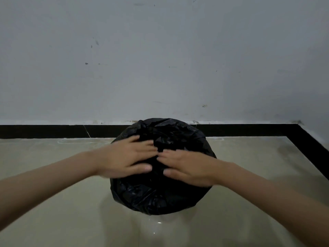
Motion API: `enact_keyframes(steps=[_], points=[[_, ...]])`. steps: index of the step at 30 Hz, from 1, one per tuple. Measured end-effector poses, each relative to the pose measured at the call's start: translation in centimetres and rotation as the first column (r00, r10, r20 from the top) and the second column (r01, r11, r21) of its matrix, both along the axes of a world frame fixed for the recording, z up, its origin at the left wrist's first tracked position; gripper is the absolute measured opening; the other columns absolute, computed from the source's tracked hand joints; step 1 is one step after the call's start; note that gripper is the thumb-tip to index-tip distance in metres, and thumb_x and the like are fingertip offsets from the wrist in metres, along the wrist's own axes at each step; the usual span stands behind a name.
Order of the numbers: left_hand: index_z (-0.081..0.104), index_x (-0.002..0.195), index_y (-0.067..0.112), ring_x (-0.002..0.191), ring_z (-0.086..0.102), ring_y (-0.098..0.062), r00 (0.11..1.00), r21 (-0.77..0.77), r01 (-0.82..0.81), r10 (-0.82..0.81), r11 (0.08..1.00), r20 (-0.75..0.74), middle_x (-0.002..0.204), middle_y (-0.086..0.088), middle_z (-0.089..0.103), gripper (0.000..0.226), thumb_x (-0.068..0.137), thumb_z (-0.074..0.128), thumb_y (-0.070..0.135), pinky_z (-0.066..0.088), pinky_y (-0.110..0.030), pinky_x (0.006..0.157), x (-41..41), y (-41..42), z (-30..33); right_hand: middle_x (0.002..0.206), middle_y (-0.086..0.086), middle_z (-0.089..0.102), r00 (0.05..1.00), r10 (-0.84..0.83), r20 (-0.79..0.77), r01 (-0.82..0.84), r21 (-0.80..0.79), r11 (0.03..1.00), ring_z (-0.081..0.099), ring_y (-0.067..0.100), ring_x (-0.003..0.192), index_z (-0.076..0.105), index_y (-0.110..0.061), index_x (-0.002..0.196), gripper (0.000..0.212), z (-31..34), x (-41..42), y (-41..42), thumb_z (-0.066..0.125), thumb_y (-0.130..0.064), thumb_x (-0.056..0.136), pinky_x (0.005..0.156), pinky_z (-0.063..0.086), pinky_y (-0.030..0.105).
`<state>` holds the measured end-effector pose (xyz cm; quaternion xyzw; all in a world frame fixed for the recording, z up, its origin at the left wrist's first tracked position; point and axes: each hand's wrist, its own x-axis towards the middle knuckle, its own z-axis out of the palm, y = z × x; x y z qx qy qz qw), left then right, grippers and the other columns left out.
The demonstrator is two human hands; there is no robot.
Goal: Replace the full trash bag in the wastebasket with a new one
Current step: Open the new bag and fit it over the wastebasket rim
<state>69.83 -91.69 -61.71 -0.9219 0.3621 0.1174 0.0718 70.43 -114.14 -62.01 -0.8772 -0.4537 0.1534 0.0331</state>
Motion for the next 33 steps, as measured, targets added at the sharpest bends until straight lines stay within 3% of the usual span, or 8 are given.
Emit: enact_keyframes(steps=[4, 6, 9, 13, 20, 23, 29, 33], points=[[0.011, 0.145, 0.021, 0.141, -0.002, -0.002, 0.983, 0.045, 0.099, -0.091, 0.994, -0.162, 0.155, 0.008, 0.013, 0.075, 0.084, 0.020, 0.065, -0.009, -0.025, 0.112, -4.9, 0.5, -1.5, 0.154, -0.002, 0.022, 0.977, -0.004, -0.213, -0.040, -0.202, 0.979, 0.030, 0.020, 0.134, 0.016, -0.022, 0.145, 0.077, -1.0, -3.5, -0.3, 0.038, -0.066, 0.084, 0.113, 0.024, 0.035], [0.015, 0.144, 0.022, 0.141, 0.012, -0.007, 0.980, 0.035, 0.109, -0.101, 0.993, -0.173, 0.152, 0.005, 0.024, 0.066, 0.088, 0.016, 0.057, -0.001, -0.026, 0.114, -5.4, 0.6, -2.9, 0.125, 0.004, 0.054, 0.963, -0.040, -0.267, -0.034, -0.268, 0.963, 0.050, 0.019, 0.104, 0.036, -0.020, 0.134, 0.067, -1.4, -4.1, -0.1, 0.046, -0.062, 0.084, 0.093, 0.040, 0.032], [0.028, 0.138, 0.021, 0.128, 0.040, -0.013, 0.984, 0.032, 0.142, -0.138, 0.989, -0.112, 0.139, 0.000, 0.046, 0.068, 0.085, 0.002, 0.054, 0.016, -0.032, 0.116, -5.7, 1.0, -3.6, 0.104, 0.012, 0.061, 0.970, -0.026, -0.242, -0.043, -0.277, 0.960, 0.054, 0.024, 0.092, 0.049, -0.012, 0.118, 0.043, -1.9, -4.2, 0.1, 0.050, -0.044, 0.090, 0.077, 0.040, 0.029], [0.051, 0.121, 0.023, 0.103, 0.060, -0.003, 0.957, -0.031, 0.214, -0.204, 0.976, 0.204, 0.110, 0.010, 0.067, 0.055, 0.095, 0.008, 0.045, 0.046, -0.025, 0.095, -5.6, 1.8, -3.6, 0.111, 0.013, 0.060, 0.995, 0.001, -0.101, -0.019, -0.180, 0.983, 0.056, 0.028, 0.101, 0.049, -0.013, 0.121, 0.037, -2.0, -4.7, -0.3, 0.053, -0.032, 0.090, 0.080, 0.046, 0.034], [0.066, 0.094, 0.016, 0.086, 0.065, -0.015, 0.867, -0.114, 0.351, -0.277, 0.929, 0.414, 0.091, 0.004, 0.070, 0.029, 0.094, 0.040, 0.030, 0.049, -0.028, 0.083, -6.4, 2.5, -3.3, 0.088, -0.001, 0.072, 0.873, 0.109, 0.475, -0.157, 0.063, 0.986, 0.068, 0.016, 0.081, 0.067, -0.013, 0.098, 0.035, -2.5, -7.1, -4.5, 0.074, -0.015, 0.064, 0.068, 0.058, 0.028], [0.069, 0.089, 0.015, 0.077, 0.066, -0.016, 0.819, -0.154, 0.375, -0.249, 0.914, 0.516, 0.084, 0.002, 0.071, 0.026, 0.092, 0.043, 0.015, 0.050, -0.029, 0.079, -7.0, 2.7, -3.9, 0.089, -0.003, 0.074, 0.773, 0.067, 0.631, -0.192, 0.132, 0.972, 0.068, 0.012, 0.083, 0.072, -0.015, 0.094, 0.025, -3.7, -7.7, -6.2, 0.052, -0.007, 0.081, 0.077, 0.056, 0.026], [0.069, 0.105, 0.013, 0.095, 0.068, -0.014, 0.760, -0.149, 0.382, -0.218, 0.912, 0.612, 0.103, -0.001, 0.072, 0.039, 0.096, 0.032, 0.006, 0.053, -0.029, 0.087, -6.9, 3.4, -5.7, 0.107, 0.008, 0.071, 0.650, 0.029, 0.759, -0.283, 0.206, 0.937, 0.065, 0.021, 0.104, 0.066, -0.004, 0.109, 0.028, -7.8, -6.3, -6.9, 0.050, -0.001, 0.087, 0.087, 0.055, 0.032], [0.069, 0.103, 0.012, 0.094, 0.068, -0.018, 0.758, -0.202, 0.289, -0.094, 0.936, 0.646, 0.102, -0.002, 0.073, 0.043, 0.097, 0.027, 0.007, 0.057, -0.027, 0.073, -5.1, 3.3, -6.7, 0.107, 0.010, 0.071, 0.625, -0.047, 0.779, -0.265, 0.268, 0.926, 0.065, 0.022, 0.104, 0.066, -0.003, 0.108, 0.026, -8.6, -3.7, -6.1, 0.052, 0.000, 0.086, 0.087, 0.055, 0.034]])
